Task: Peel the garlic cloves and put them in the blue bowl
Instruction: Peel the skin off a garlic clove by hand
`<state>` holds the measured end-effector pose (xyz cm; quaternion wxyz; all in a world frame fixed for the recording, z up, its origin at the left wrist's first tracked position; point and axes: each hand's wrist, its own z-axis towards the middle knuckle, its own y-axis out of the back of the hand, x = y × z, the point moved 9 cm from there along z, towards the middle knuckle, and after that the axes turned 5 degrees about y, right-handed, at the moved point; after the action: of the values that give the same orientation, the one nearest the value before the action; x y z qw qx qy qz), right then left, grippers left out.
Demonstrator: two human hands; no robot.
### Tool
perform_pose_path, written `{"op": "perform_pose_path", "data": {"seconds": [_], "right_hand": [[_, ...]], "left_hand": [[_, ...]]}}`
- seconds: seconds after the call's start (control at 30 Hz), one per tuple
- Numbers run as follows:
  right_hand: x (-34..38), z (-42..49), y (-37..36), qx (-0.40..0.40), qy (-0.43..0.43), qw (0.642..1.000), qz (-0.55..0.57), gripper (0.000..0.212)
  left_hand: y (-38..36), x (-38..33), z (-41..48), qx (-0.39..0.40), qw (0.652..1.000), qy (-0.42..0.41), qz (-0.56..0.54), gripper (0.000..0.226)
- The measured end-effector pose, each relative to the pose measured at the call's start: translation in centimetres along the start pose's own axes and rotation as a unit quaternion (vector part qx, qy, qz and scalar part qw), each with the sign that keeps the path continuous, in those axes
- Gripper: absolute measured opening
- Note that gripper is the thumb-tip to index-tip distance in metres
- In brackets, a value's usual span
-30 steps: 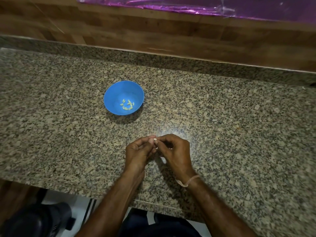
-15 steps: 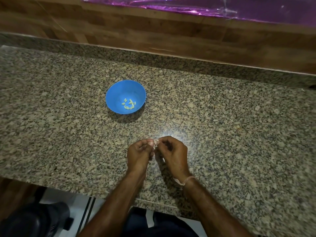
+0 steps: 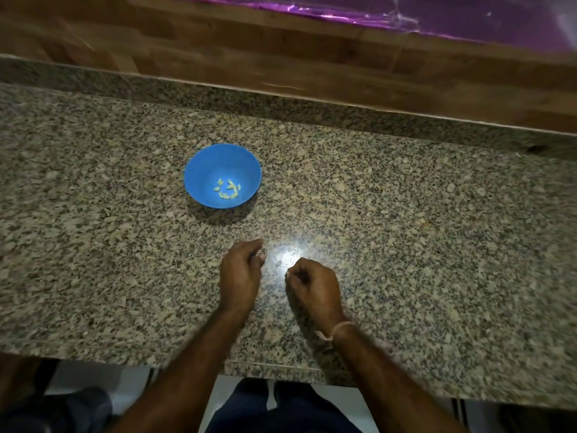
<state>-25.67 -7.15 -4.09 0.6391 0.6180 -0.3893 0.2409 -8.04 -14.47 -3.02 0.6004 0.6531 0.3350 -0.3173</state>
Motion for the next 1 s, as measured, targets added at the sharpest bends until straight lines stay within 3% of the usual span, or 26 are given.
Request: {"op": "perform_pose_path", "data": {"seconds": [0.3,0.57,1.0], "right_hand": [[1.2,-2.0,-1.0,-0.023,0.034,0.994,-0.097,0.016],[2.5,-3.2,-1.1,-0.038,0.056,0.987,-0.144,0.015],[3.7,-1.9,-1.9,-0.016,-0.015,0.965,-0.261,0.013]], "left_hand": [[0.5,1.8,-3.2,0.030,0.999,0.009,0.019,0.045],[0.3,2.1,-5.3,0.073,0.990,-0.070,0.096,0.047],[-0.4,1.3,-5.5,0.110,0.982,-0.071,0.133,0.043]]}}
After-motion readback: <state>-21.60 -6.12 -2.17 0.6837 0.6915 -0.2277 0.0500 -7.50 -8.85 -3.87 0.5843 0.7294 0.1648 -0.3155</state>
